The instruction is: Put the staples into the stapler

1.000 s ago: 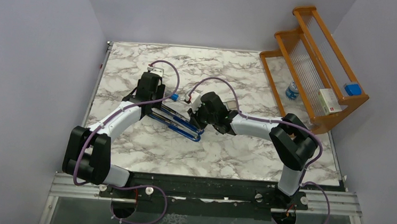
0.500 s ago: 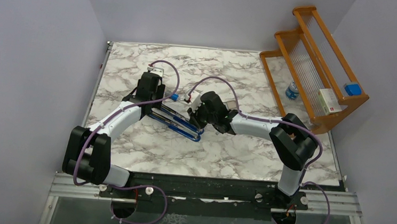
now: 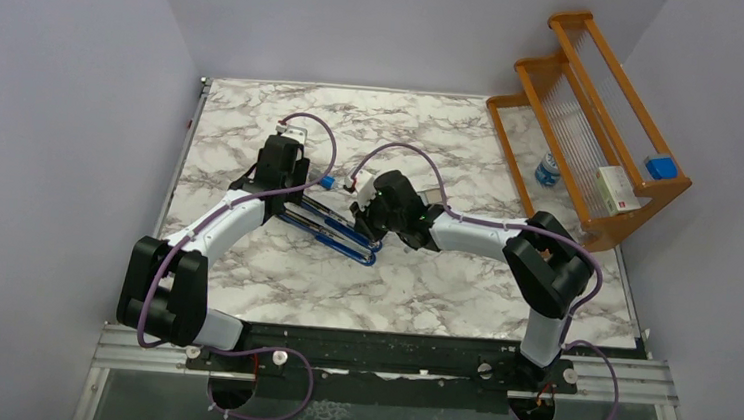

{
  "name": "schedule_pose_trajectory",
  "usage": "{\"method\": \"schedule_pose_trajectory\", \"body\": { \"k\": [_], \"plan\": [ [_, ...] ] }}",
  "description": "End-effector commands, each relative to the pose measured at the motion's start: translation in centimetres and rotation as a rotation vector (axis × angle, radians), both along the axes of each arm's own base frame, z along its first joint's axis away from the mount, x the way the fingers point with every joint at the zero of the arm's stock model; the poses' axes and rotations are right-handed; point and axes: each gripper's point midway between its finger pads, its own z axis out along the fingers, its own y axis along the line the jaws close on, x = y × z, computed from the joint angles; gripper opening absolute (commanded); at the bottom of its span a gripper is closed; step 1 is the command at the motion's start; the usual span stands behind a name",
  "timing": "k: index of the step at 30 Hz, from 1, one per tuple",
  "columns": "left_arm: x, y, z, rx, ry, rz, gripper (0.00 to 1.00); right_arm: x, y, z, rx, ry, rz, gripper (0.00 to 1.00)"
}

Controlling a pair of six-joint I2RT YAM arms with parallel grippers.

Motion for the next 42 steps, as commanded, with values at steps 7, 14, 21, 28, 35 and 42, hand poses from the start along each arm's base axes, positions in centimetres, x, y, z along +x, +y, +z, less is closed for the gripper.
{"method": "schedule_pose_trajectory", "body": {
  "k": [7, 14, 21, 28, 35, 42],
  "plan": [
    [0.8, -0.1, 1.7, -0.004, -0.056, 0.001, 0.61, 0.6, -0.2, -0.4, -0.045, -0.018, -0.019, 0.16],
    [0.8, -0.1, 1.7, -0.004, -0.056, 0.001, 0.61, 0.7, -0.5, -0.7, -0.067, -0.019, -0.019, 0.16],
    [0.8, -0.1, 1.7, -0.005, -0.054, 0.001, 0.61, 0.9, -0.8, -0.7, -0.093, -0.031, -0.02, 0.17],
    [0.8, -0.1, 1.7, -0.005, -0.055, 0.0, 0.61, 0.9, -1.1, -0.5, -0.102, -0.044, -0.015, 0.17],
    [0.8, -0.1, 1.7, -0.007, -0.056, 0.001, 0.61, 1.0, -1.3, -0.5, -0.132, -0.083, -0.008, 0.17],
    [0.8, -0.2, 1.7, -0.006, -0.055, -0.001, 0.61, 1.1, -1.5, -0.4, -0.161, -0.119, -0.005, 0.17]
  ]
}}
